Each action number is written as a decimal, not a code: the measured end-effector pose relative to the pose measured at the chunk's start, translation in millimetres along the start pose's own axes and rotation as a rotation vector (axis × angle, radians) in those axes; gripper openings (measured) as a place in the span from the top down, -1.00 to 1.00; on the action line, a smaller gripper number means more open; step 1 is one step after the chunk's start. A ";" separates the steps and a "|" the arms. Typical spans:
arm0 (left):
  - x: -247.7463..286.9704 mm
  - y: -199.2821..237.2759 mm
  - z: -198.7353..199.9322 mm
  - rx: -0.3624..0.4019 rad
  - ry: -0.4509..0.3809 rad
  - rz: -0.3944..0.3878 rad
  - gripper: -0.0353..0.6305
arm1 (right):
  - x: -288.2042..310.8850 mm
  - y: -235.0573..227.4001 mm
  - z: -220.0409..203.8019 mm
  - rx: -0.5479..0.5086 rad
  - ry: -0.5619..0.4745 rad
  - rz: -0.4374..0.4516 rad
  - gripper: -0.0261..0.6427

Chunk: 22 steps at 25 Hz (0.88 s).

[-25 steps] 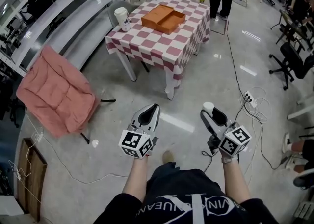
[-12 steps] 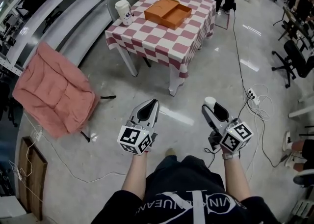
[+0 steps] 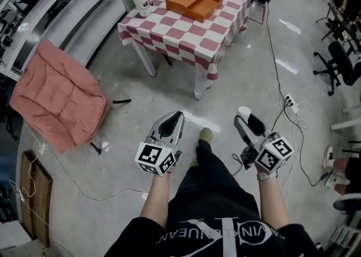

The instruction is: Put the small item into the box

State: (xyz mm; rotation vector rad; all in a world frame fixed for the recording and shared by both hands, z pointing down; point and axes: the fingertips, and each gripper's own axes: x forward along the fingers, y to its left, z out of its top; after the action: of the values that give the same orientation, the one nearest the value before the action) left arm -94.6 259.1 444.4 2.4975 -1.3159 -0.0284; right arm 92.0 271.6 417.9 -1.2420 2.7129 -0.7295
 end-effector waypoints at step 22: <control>99.8 68.1 53.3 0.055 -0.001 0.047 0.83 | 111.0 -69.0 57.8 -0.020 -0.030 0.088 0.38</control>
State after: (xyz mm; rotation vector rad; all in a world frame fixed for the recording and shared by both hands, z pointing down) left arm -100.3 128.4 426.2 2.5108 -1.3940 0.0168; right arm 80.3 129.3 412.0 -1.1199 2.7371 -0.6706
